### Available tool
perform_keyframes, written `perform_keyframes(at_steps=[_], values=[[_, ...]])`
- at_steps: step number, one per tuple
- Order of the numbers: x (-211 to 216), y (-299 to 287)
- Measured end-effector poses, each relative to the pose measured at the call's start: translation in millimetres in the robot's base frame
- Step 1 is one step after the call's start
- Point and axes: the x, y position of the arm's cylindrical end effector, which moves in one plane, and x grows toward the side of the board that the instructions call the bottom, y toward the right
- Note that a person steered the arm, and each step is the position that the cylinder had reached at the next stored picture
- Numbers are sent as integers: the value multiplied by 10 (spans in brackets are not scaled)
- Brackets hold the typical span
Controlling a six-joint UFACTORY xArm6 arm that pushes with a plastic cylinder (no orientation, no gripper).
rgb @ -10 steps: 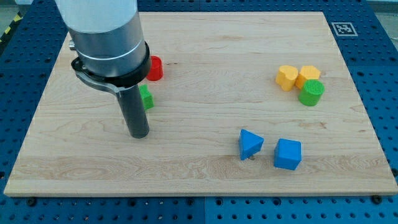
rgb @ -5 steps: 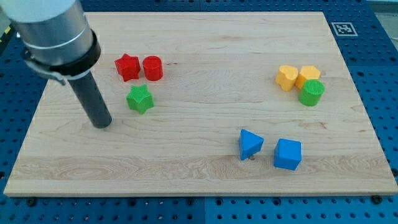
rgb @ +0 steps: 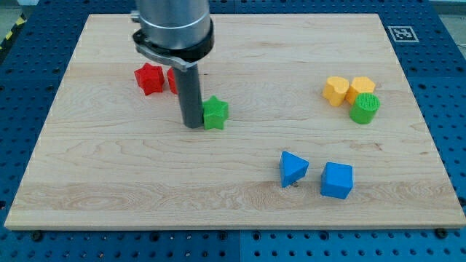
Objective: Drag the green star into the yellow heart
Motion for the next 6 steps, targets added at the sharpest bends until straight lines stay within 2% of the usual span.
perform_keyframes(at_steps=[3, 6], values=[[0, 654], [-20, 864]])
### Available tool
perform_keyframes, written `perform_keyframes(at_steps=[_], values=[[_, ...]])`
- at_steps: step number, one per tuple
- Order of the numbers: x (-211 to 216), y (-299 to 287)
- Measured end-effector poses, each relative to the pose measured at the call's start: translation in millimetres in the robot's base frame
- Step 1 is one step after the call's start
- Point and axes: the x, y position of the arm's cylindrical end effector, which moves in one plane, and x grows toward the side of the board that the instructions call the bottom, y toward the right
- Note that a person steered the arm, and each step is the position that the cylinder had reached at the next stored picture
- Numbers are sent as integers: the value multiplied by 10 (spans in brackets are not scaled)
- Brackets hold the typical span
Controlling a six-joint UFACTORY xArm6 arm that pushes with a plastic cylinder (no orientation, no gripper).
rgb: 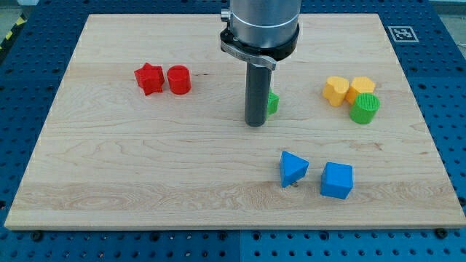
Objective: Drag the green star into the yellow heart
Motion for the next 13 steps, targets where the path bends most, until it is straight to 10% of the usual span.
perform_keyframes(at_steps=[13], values=[[-468, 591]])
